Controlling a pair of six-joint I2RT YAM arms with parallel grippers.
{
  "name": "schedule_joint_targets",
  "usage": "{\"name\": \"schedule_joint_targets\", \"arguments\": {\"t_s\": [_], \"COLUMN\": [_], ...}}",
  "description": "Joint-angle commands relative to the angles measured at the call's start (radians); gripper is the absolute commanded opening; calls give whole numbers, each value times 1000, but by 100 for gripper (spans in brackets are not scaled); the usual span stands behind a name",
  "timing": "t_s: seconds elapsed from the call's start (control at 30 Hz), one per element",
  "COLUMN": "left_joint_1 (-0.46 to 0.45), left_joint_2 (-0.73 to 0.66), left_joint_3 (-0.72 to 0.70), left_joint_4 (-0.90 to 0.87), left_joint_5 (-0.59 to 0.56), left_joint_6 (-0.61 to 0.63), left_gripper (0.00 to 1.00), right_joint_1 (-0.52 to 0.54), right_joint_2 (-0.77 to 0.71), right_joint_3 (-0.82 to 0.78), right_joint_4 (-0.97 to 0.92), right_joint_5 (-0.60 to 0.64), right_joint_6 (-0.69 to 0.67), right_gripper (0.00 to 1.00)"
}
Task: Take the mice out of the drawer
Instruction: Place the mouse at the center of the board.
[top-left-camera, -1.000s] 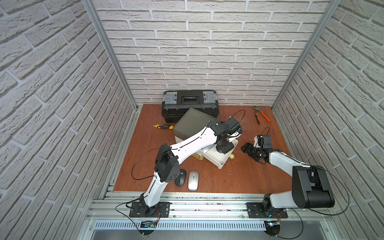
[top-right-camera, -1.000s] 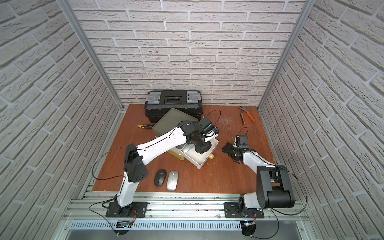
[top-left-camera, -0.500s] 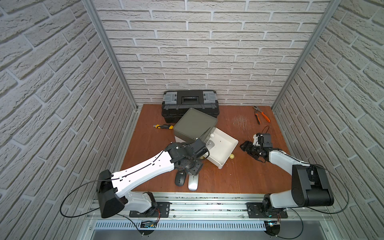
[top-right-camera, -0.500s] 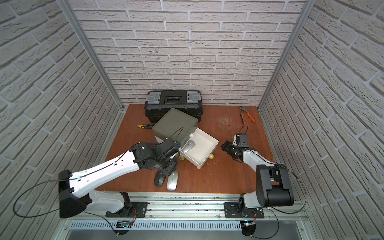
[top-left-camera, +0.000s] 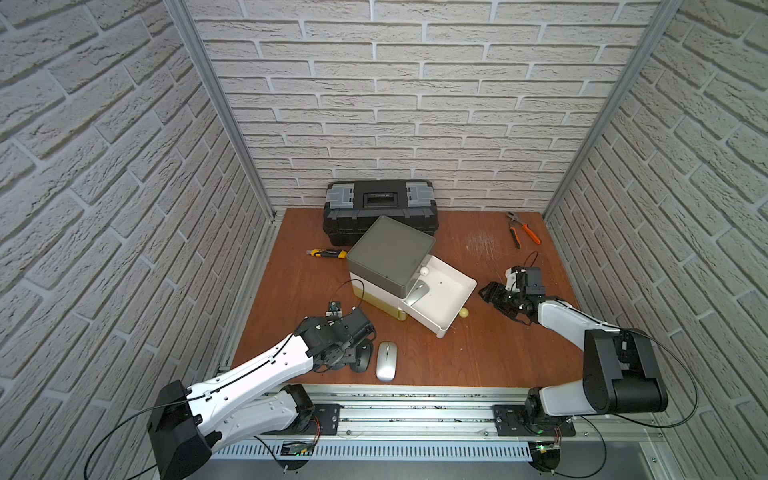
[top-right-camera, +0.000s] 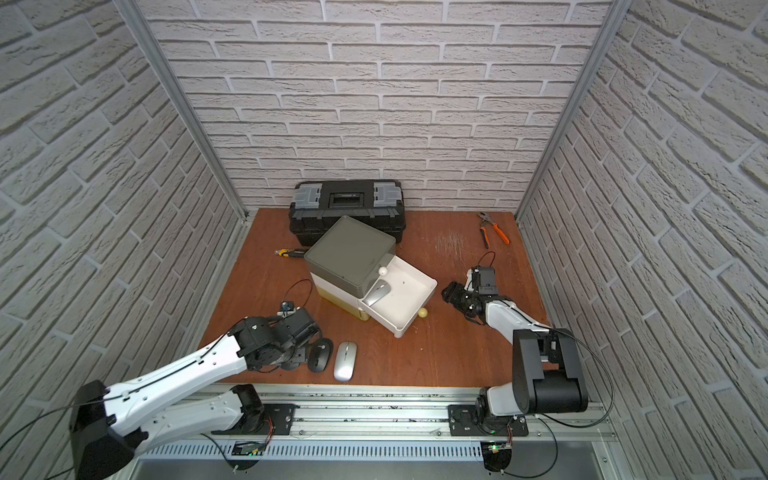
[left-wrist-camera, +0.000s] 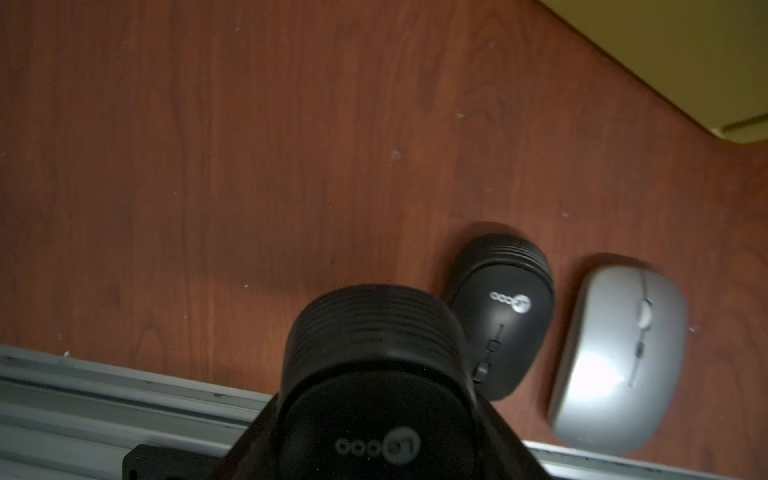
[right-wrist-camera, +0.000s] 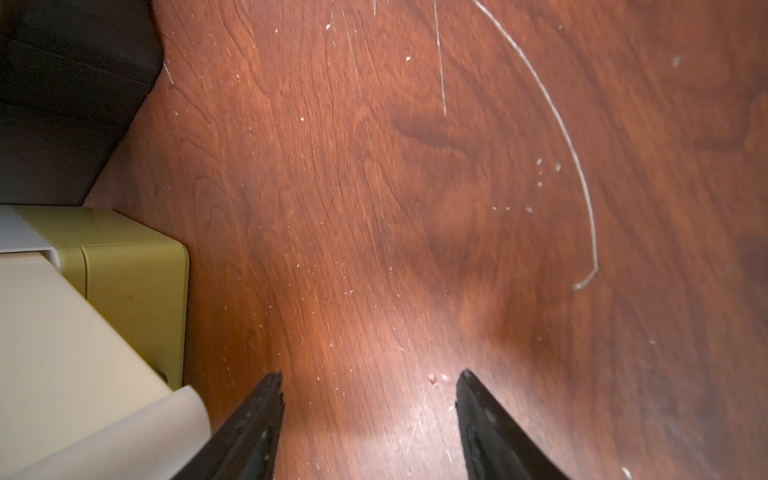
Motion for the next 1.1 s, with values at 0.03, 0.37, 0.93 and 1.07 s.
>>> {"name": "schedule_joint_targets", "arguments": {"t_s": [0.03,0.37,0.93,1.07], "left_joint_1": [117,221,154,109], "left_joint_2": [-12,184,390,440], "left_joint_3": [-76,-143,-83,-69], "left_joint_4": [37,276,431,422], "left_joint_5": [11,51,192,205], "left_joint_6": [-44,102,307,295], "left_gripper": [57,57,60,60], "right_joint_1": [-1,-2,-2,-2], "right_joint_2": [-22,-5,6,13], "right_joint_3": [-2,-7,-3,-1], "right_joint_4": [28,43,52,57], "right_joint_5": [-7,-9,-10,-12], "right_joint_6": [-14,-14,-18,-17], "right_gripper": [68,67,68,67]}}
